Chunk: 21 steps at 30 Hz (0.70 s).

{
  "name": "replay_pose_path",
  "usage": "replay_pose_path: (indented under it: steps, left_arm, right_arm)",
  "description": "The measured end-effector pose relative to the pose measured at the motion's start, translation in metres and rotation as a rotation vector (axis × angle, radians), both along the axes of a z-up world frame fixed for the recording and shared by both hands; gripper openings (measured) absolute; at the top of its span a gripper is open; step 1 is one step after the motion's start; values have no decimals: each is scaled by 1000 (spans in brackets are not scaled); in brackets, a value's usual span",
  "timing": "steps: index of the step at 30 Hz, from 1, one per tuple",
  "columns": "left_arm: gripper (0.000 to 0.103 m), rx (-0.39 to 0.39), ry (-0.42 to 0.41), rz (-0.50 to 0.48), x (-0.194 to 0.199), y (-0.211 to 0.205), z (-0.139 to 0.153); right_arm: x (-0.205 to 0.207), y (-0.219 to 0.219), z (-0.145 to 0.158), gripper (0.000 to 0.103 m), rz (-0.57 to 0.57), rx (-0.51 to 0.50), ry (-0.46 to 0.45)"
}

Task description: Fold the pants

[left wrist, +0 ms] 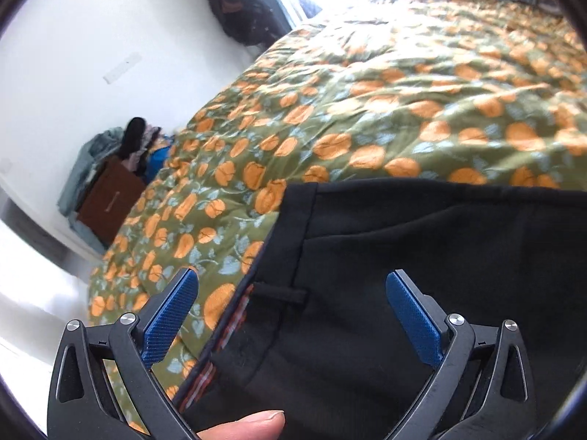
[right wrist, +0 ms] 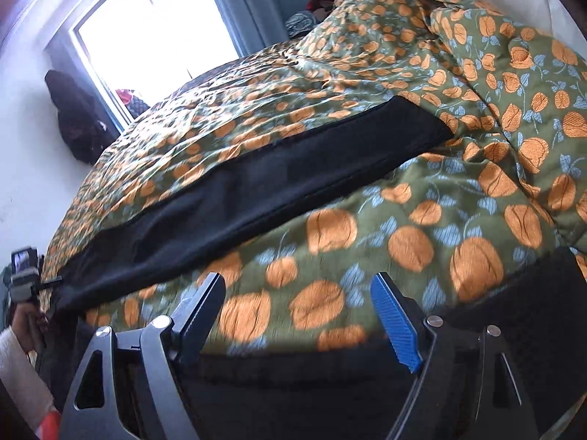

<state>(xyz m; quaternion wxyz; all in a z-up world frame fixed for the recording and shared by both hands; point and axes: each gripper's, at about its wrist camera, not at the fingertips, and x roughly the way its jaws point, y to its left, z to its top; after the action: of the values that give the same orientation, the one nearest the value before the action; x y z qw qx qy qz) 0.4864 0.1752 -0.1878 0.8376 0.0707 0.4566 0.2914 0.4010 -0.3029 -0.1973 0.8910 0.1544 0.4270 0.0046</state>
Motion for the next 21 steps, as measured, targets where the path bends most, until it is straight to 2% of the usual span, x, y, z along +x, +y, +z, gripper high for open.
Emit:
replay_pose_path:
  steps: [3, 5, 7, 10, 13, 14, 18, 21]
  left_arm:
    - [102, -207, -25, -217, -62, -51, 17]
    - [102, -321, 5, -364, -99, -96, 11]
    - [102, -386, 49, -471, -133, -139, -1]
    - [102, -380, 111, -579, -165, -191, -28]
    - [103, -343, 216, -565, -174, -207, -62]
    - [103, -342, 221, -564, -176, -206, -65]
    - [102, -339, 209, -510, -169, -188, -44]
    - [102, -305, 81, -488, -140, -168, -3]
  right_arm:
    - [-42, 29, -4, 81, 86, 44, 17]
    - [-56, 52, -3, 81, 169, 90, 15]
    - [-68, 74, -4, 81, 252, 138, 29]
    - [-78, 94, -12, 81, 343, 185, 77]
    - [-82, 83, -21, 81, 328, 158, 141]
    - [-86, 72, -24, 81, 295, 146, 163]
    - [-114, 6, -26, 82, 46, 4, 207]
    - [-124, -24, -23, 82, -39, -12, 225]
